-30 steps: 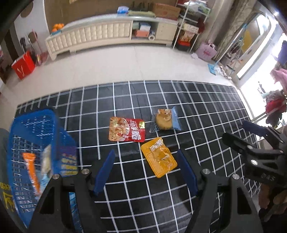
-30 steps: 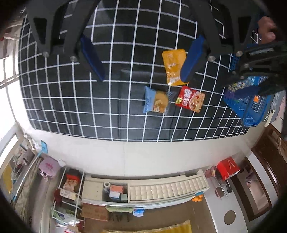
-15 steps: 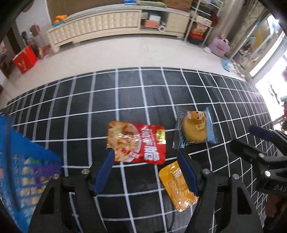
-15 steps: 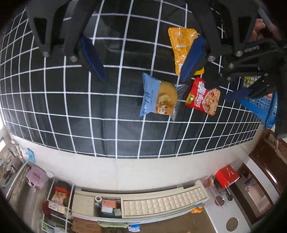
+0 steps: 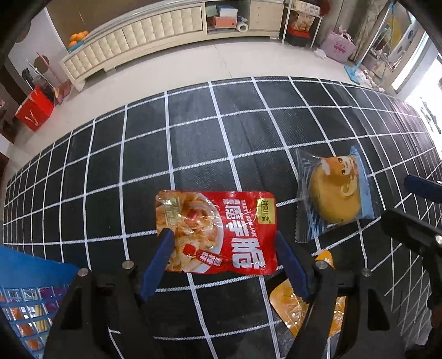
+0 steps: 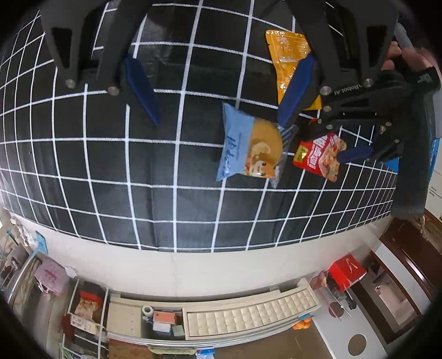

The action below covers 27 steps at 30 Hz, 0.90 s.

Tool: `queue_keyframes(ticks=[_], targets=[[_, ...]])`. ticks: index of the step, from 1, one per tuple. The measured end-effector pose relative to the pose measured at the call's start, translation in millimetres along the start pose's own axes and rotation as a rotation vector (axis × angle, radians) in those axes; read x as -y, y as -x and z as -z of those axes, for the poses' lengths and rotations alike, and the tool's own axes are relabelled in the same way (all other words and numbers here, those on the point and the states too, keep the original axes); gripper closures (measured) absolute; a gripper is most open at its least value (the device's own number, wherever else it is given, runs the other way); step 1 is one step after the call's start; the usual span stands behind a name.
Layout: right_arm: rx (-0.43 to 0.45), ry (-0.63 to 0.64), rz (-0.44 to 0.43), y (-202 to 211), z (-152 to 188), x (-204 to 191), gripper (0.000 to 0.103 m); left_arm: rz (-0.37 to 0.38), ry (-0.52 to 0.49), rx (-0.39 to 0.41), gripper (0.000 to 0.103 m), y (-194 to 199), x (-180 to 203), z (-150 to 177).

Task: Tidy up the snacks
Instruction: 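Grasp the red-and-white noodle bag with the left gripper while the right approaches the orange pack, then grasp the orange snack pack with the right gripper and lift it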

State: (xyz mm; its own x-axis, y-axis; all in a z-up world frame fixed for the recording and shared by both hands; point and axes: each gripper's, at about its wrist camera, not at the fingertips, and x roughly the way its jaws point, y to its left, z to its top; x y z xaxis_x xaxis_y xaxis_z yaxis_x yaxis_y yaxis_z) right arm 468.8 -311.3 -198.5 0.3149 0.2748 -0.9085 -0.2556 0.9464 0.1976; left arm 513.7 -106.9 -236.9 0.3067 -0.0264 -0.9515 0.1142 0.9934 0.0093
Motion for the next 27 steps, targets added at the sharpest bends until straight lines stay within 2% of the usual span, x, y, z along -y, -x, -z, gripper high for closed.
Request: queue_keyframes(ticks=[4, 9, 17, 23, 27], targets=[[0.006, -0.008, -0.007, 3, 2, 4, 0.015, 0.008, 0.028, -0.014, 0.032, 0, -3, -2], [0.009, -0.016, -0.014, 6, 5, 4, 0.015, 0.012, -0.005, -0.019, 0.058, 4, 7, 1], [-0.007, -0.020, -0.039, 7, 13, 1, 0.015, 0.020, 0.021, -0.028, 0.081, 9, 9, 5], [-0.017, -0.008, -0.039, 12, 21, -6, 0.015, 0.087, 0.070, 0.001, 0.089, 20, -3, 22], [-0.039, 0.019, -0.043, 11, 27, -18, 0.015, 0.086, 0.071, 0.035, 0.092, 40, -7, 39]])
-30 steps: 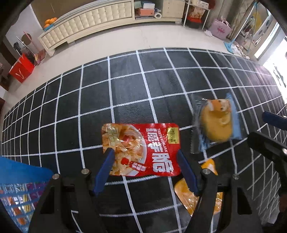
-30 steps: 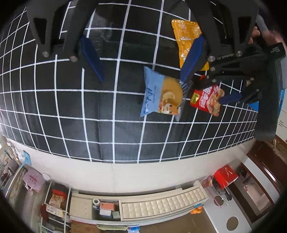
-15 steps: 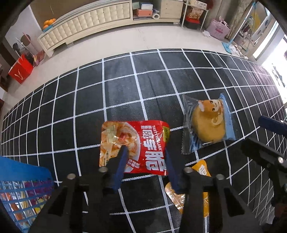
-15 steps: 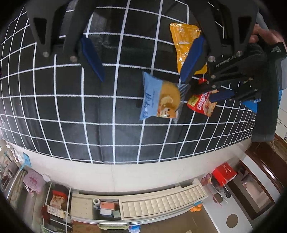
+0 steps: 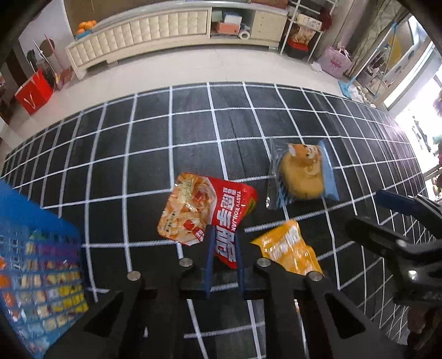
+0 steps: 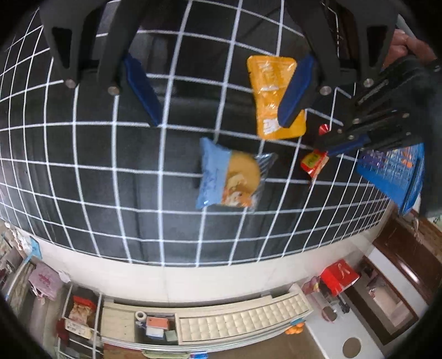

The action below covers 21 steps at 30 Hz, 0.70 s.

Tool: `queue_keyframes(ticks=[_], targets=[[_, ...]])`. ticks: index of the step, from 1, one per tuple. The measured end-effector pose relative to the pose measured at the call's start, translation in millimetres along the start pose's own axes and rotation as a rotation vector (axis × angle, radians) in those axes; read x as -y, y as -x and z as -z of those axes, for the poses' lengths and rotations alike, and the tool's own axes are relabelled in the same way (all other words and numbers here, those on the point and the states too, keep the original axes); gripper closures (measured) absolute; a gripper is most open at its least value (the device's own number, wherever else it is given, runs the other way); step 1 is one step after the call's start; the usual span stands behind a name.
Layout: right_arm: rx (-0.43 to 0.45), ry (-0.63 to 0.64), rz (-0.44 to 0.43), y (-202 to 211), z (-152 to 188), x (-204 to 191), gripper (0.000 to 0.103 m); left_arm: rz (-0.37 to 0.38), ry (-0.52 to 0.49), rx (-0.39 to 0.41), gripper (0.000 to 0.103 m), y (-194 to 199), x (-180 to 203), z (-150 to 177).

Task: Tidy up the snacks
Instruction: 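Grasp the orange snack pack with the right gripper and lift it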

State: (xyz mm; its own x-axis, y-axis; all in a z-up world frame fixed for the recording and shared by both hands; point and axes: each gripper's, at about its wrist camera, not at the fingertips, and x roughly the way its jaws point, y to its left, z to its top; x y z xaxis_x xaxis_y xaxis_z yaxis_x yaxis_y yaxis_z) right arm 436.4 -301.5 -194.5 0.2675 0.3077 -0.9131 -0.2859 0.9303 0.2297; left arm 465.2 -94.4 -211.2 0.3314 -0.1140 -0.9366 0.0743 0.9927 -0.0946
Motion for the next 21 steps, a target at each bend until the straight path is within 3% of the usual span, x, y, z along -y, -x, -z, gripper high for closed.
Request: queue_keyframes(ticks=[12, 21], targets=[[-0.109, 0.089, -0.010, -26, 15, -45, 0.015, 0.032, 0.040, 0.032, 0.097, 36, -19, 46], [-0.140, 0.156, 0.029, -49, 33, -77, 0.015, 0.040, -0.005, 0.018, 0.097, 43, -19, 70]])
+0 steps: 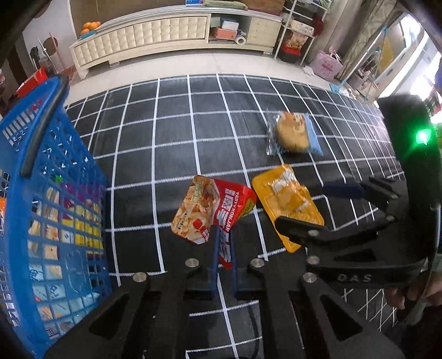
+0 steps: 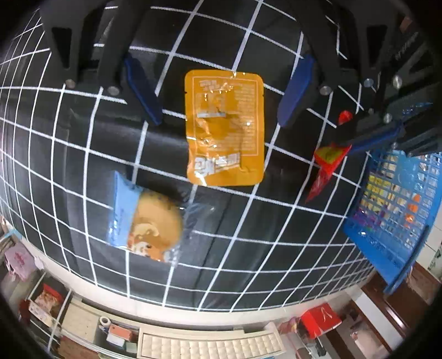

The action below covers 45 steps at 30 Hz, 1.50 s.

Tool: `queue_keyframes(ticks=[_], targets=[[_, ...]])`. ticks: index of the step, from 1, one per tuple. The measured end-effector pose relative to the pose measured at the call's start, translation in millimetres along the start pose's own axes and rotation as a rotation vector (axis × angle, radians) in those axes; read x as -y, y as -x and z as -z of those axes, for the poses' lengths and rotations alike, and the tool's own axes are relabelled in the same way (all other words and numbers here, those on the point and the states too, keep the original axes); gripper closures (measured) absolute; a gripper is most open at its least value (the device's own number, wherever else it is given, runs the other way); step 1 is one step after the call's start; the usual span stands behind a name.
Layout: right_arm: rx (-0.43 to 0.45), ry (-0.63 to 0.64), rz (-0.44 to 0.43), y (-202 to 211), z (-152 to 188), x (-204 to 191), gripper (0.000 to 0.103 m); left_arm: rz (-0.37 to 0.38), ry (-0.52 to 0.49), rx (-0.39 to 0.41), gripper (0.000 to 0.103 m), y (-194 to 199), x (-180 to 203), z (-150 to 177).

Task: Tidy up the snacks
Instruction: 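Grasp the orange snack pack with the right gripper and lift it, then carry the noodle bag and orange pack with both grippers over the basket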

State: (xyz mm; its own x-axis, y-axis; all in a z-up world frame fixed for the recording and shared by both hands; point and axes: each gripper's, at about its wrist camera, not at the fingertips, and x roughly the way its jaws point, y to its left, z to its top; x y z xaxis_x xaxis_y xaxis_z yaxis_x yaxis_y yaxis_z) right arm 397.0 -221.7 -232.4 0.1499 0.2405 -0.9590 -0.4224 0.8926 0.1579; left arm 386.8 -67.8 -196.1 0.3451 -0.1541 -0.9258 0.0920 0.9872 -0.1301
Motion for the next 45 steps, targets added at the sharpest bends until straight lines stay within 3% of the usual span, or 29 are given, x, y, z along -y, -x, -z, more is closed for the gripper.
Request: queue_keyframes(ticks=[4, 6, 8, 10, 11, 13, 15, 22, 28, 36, 45], targets=[[0.009, 0.033, 0.025, -11, 0, -17, 0.015, -0.001, -0.020, -0.002, 0.097, -3, 4, -3], [0.029, 0.058, 0.067, -13, 2, -26, 0.022, -0.002, -0.029, -0.001, 0.097, -3, 6, -2], [0.050, 0.108, 0.133, -17, 4, -43, 0.038, 0.000, -0.032, -0.004, 0.097, -5, 8, -2], [0.061, 0.130, 0.120, -20, 7, -55, 0.043, 0.001, -0.034, -0.004, 0.097, -9, 11, -4], [0.066, 0.132, 0.118, -19, 10, -58, 0.054, 0.005, -0.033, -0.005, 0.097, -9, 11, -3], [0.069, 0.103, 0.076, -16, 15, -57, 0.065, 0.008, -0.036, -0.003, 0.097, -8, 12, -1], [0.081, 0.067, 0.026, -9, 18, -55, 0.092, 0.017, -0.042, 0.000, 0.097, -6, 14, 1], [0.065, 0.017, 0.018, 9, 38, -52, 0.092, 0.039, -0.044, 0.019, 0.097, 8, 16, 10], [0.132, 0.010, 0.028, 57, 43, -66, 0.092, 0.058, -0.050, 0.042, 0.097, 31, 18, 20], [0.241, 0.027, 0.068, 129, 53, -89, 0.092, 0.075, -0.070, 0.137, 0.098, 91, 25, 33], [0.337, 0.048, 0.059, 181, 57, -116, 0.092, 0.064, -0.101, 0.259, 0.098, 173, 13, 61]])
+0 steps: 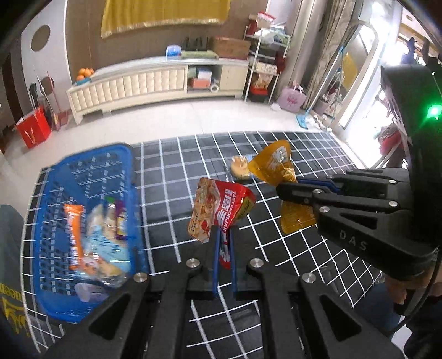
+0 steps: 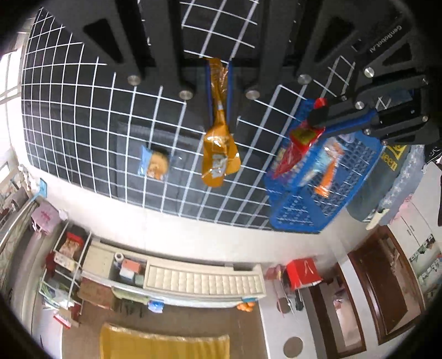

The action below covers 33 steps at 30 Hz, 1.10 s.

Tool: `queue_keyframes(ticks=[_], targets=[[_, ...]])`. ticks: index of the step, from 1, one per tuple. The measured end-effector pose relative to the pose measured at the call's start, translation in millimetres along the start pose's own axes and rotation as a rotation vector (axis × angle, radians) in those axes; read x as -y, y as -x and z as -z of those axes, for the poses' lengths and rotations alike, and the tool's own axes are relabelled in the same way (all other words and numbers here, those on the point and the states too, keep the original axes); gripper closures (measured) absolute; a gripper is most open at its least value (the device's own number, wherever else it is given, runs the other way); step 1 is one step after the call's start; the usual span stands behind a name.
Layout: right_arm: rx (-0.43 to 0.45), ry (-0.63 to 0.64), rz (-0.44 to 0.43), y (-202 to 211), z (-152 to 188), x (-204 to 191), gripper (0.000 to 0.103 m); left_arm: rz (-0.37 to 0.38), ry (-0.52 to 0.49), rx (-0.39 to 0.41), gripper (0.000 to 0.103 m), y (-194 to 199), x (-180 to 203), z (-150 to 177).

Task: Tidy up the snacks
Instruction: 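Carry the noodle bag and orange pack with both grippers over the basket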

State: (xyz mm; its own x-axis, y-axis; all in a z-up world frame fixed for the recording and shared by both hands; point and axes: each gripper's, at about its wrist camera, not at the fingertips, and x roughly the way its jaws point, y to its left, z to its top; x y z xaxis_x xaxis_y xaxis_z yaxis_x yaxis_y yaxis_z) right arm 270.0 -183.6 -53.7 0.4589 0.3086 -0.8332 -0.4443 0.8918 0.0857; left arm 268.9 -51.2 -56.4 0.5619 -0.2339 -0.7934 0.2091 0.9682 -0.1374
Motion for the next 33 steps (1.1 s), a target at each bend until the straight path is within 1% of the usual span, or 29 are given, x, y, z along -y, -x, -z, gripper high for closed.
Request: queue_keyframes(ticks=[6, 11, 16, 20, 25, 33], targets=[[0.032, 0.026, -0.026, 8, -10, -32, 0.092, -0.002, 0.020, 0.054, 0.097, 41, -26, 7], [0.038, 0.043, -0.061, -1, -22, -62, 0.092, -0.029, 0.035, 0.067, 0.098, 58, -57, 8], [0.031, 0.061, -0.088, -17, -34, -87, 0.092, -0.052, 0.048, 0.072, 0.097, 67, -89, 7], [0.020, 0.064, -0.101, -27, -40, -101, 0.092, -0.071, 0.067, 0.043, 0.097, 60, -119, 7], [-0.008, 0.072, -0.102, -51, -46, -112, 0.092, -0.099, 0.067, 0.008, 0.097, 41, -144, 10], [-0.045, 0.050, -0.101, -77, -55, -108, 0.092, -0.082, 0.056, -0.041, 0.097, 1, -172, -4]])
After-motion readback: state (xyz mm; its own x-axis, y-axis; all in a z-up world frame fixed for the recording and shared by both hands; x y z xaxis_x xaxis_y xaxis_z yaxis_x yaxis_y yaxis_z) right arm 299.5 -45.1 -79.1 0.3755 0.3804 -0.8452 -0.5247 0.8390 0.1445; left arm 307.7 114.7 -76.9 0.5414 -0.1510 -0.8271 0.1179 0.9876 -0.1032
